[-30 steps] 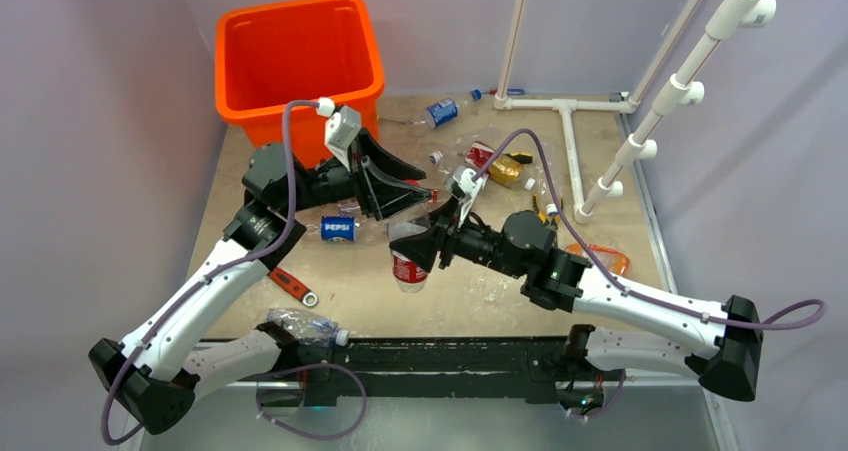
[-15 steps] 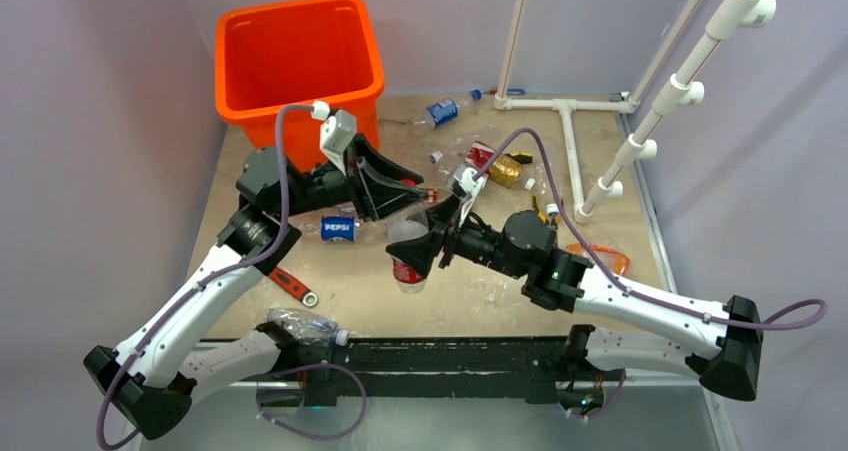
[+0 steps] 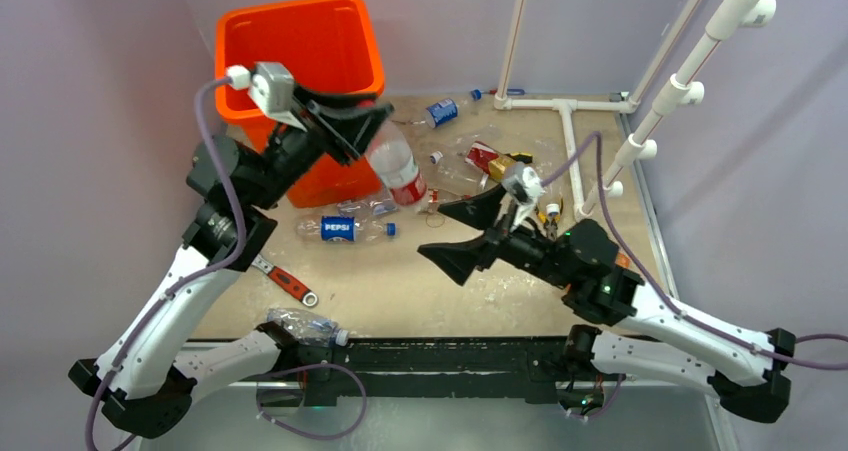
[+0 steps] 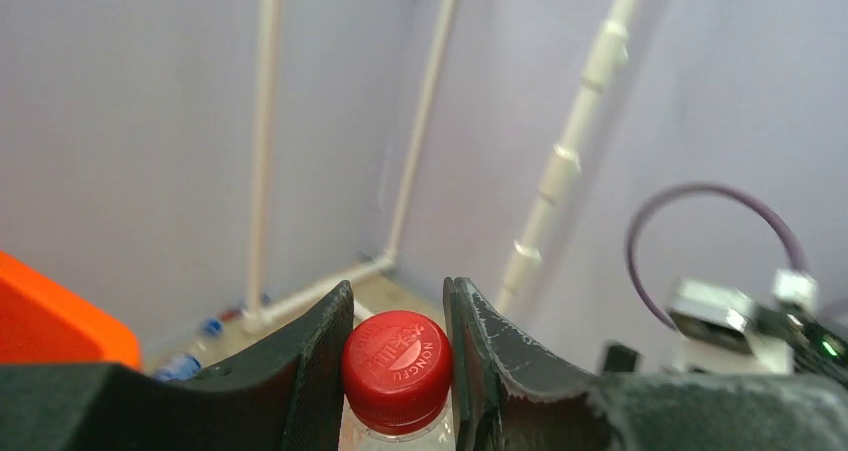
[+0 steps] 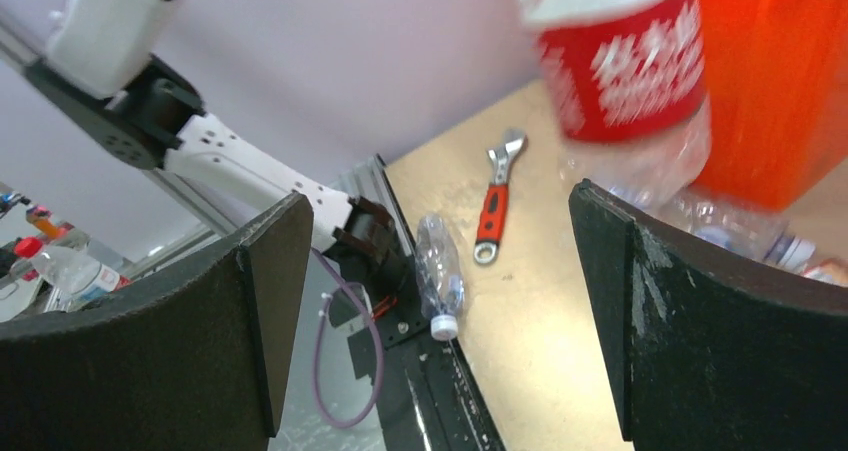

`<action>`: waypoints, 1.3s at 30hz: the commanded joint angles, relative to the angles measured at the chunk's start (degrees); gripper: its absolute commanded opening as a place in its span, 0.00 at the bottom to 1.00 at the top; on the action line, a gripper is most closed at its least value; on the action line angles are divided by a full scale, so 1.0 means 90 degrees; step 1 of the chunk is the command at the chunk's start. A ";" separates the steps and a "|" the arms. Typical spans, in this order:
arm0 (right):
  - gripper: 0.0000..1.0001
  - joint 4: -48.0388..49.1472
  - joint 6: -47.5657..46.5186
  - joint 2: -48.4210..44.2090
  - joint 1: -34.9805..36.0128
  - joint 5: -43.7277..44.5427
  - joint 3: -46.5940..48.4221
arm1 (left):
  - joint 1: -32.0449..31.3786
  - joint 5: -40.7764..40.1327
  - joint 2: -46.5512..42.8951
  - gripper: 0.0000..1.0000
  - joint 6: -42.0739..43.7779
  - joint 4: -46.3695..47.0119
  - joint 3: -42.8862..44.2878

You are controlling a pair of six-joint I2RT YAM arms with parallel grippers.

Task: Put the plastic bottles in the bin
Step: Pick up the plastic bottle at the center of the board, then place the plastic bottle in the trash bin.

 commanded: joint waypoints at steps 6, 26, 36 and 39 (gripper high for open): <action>0.99 -0.0377 -0.0507 -0.1160 0.0018 -0.0480 0.0339 | 0.0010 -0.3394 0.1104 0.00 0.1937 0.1411 0.2340; 0.99 0.0497 0.1840 -0.1183 0.0018 0.0530 -0.1566 | 0.1580 -0.6063 0.4076 0.29 0.4244 0.2664 0.2943; 0.99 0.0042 0.1521 -0.1424 0.0021 0.2032 -0.1956 | 0.1550 -0.5173 0.2439 0.99 0.1892 0.0567 0.3071; 0.99 -0.0492 0.1243 -0.1089 0.0018 0.2609 -0.1690 | 0.1549 -0.4346 0.1919 0.99 0.0808 -0.0815 0.2995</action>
